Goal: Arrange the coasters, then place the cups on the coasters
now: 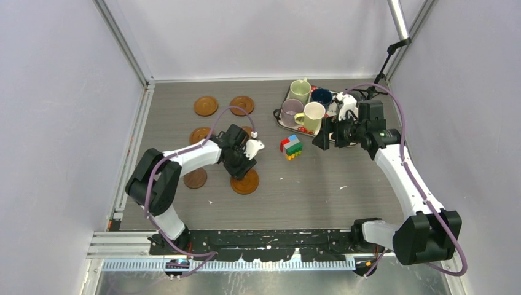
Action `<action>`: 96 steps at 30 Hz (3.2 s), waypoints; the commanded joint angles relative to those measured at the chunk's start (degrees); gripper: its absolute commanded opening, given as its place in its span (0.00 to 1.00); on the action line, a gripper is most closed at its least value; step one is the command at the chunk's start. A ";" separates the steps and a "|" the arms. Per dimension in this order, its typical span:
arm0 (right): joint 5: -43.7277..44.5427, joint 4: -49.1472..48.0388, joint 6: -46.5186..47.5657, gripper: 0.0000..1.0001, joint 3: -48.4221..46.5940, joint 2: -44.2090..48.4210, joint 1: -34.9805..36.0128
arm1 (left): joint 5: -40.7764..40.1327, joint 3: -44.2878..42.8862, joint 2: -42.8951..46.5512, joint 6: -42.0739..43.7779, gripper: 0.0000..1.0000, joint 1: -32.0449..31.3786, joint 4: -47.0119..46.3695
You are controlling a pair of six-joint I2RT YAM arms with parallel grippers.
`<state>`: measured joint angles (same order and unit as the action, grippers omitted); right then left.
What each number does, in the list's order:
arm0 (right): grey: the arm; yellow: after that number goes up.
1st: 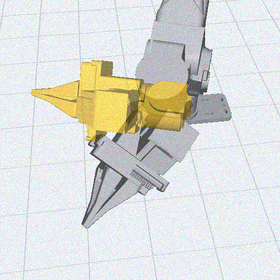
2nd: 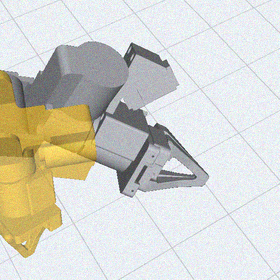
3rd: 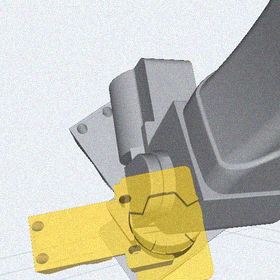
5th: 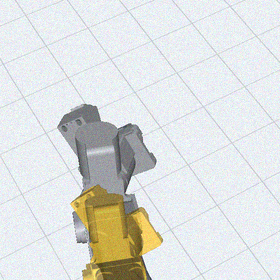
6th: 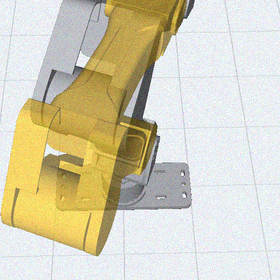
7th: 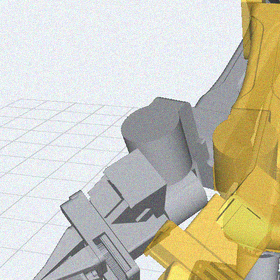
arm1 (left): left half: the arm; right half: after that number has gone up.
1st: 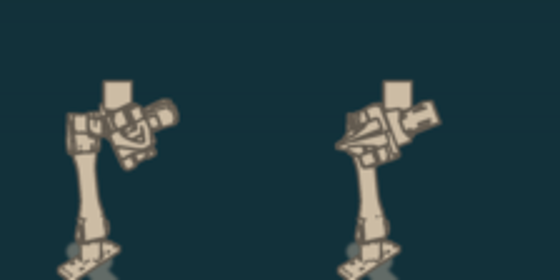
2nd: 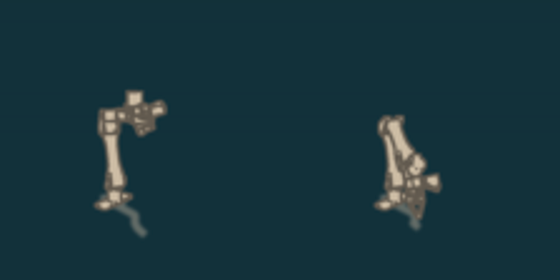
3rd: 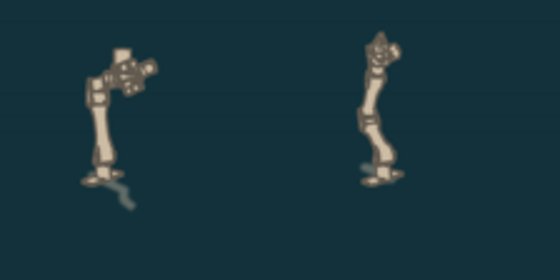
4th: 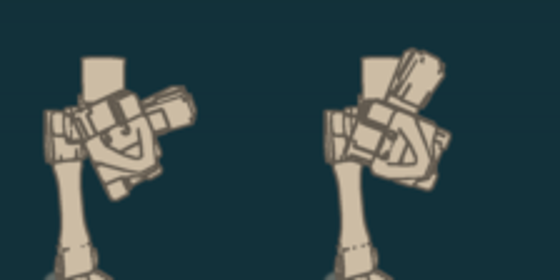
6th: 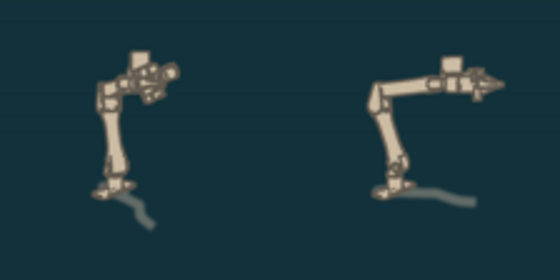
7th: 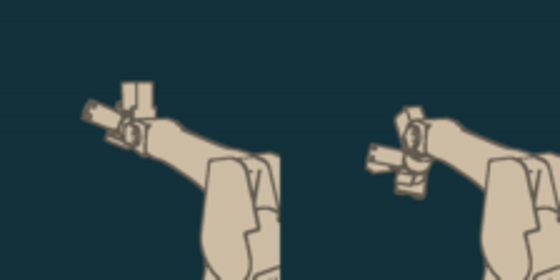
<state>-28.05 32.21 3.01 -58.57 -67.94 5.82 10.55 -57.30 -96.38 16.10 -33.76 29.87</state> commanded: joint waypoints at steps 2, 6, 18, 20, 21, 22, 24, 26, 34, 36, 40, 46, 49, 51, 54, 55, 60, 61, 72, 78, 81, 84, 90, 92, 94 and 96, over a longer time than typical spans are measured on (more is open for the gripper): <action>-1.03 -0.26 0.42 0.87 -1.36 -0.08 0.49 | -0.59 0.94 1.28 1.56 0.52 0.05 3.88; 1.25 -0.10 0.82 0.85 -2.66 -1.20 2.70 | 3.21 -3.48 3.79 0.16 0.72 1.40 9.28; 21.70 -0.65 3.08 0.75 -17.04 -17.39 21.09 | 13.52 -9.90 14.03 -5.29 0.95 10.70 15.36; 24.65 -0.89 3.67 0.74 -20.61 -21.76 23.46 | 13.54 -9.32 15.21 -5.96 0.95 11.51 14.84; 25.98 -0.91 3.96 0.73 -22.28 -23.93 24.47 | 13.58 -9.10 15.81 -6.28 0.95 11.98 14.57; 26.84 -0.85 4.02 0.72 -24.19 -26.21 25.28 | 13.73 -9.06 16.20 -6.68 0.95 12.62 14.44; 27.83 -0.35 4.03 0.70 -27.89 -30.73 26.42 | 14.57 -9.41 16.55 -7.12 0.95 14.00 14.79; 30.07 0.48 4.03 0.68 -31.35 -35.15 27.46 | 15.64 -10.42 16.53 -7.35 0.95 15.33 16.05; 35.36 -2.49 4.91 0.59 -34.77 -46.29 29.05 | 19.88 -10.62 18.16 -8.54 0.95 18.78 16.43; 37.07 -3.07 5.48 0.57 -34.86 -47.88 29.15 | 20.03 -10.69 18.44 -8.53 0.95 18.97 16.53; 39.88 -3.11 7.22 0.53 -34.67 -50.11 29.11 | 20.45 -10.73 18.68 -8.48 0.95 19.21 16.50; 41.68 -1.80 8.70 0.45 -29.88 -48.09 28.87 | 20.81 -10.92 18.70 -8.36 0.95 19.26 16.68; 41.61 -1.61 9.48 0.43 -25.68 -44.75 28.78 | 20.81 -10.91 18.99 -8.36 0.95 19.26 16.84; 41.33 -0.46 10.00 0.42 -23.33 -42.47 28.65 | 20.99 -10.78 19.35 -8.28 0.95 19.26 16.85; 40.67 2.34 10.58 0.42 -19.68 -39.00 28.22 | 20.98 -10.64 19.66 -8.10 0.95 19.26 16.91; 40.44 3.12 10.77 0.42 -18.14 -37.50 28.07 | 20.92 -10.64 19.77 -8.03 0.95 19.33 16.96; 40.30 4.30 13.24 0.42 -8.65 -28.23 27.30 | 21.09 -10.39 20.11 -7.42 0.95 19.34 17.30; 41.11 3.85 13.75 0.42 -7.57 -27.15 27.24 | 21.09 -10.30 20.10 -7.33 0.95 19.34 17.30; 48.15 -11.24 18.40 0.48 -11.29 -31.85 27.57 | 20.26 -10.23 20.51 -7.48 0.95 19.34 16.96; 49.87 -16.52 21.56 0.48 -13.03 -36.90 27.60 | 20.35 -10.17 20.41 -7.48 0.95 19.34 16.55; 51.72 -19.99 23.93 0.47 -13.04 -39.90 27.60 | 20.38 -10.03 20.49 -7.48 0.95 19.32 16.60; 53.35 -23.96 26.44 0.47 -12.52 -42.39 27.65 | 20.35 -9.94 20.55 -7.48 0.95 19.41 16.55; 54.07 -28.40 29.21 0.47 -13.25 -46.72 27.65 | 19.86 -9.50 19.37 -7.03 0.95 19.43 16.25; 54.24 -29.15 29.98 0.46 -13.17 -47.53 27.65 | 19.86 -9.46 19.26 -6.89 0.95 19.43 16.27; 54.20 -29.41 30.57 0.44 -12.96 -48.18 27.63 | 19.61 -9.51 19.40 -6.94 0.95 19.42 16.26; 54.08 -29.73 31.65 0.42 -12.14 -48.60 27.65 | 19.39 -9.46 19.58 -6.92 0.95 19.43 16.32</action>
<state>26.11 5.02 32.40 -70.67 -114.80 33.28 30.00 -66.30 -77.76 8.19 -14.74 46.33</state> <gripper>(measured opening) 0.439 0.951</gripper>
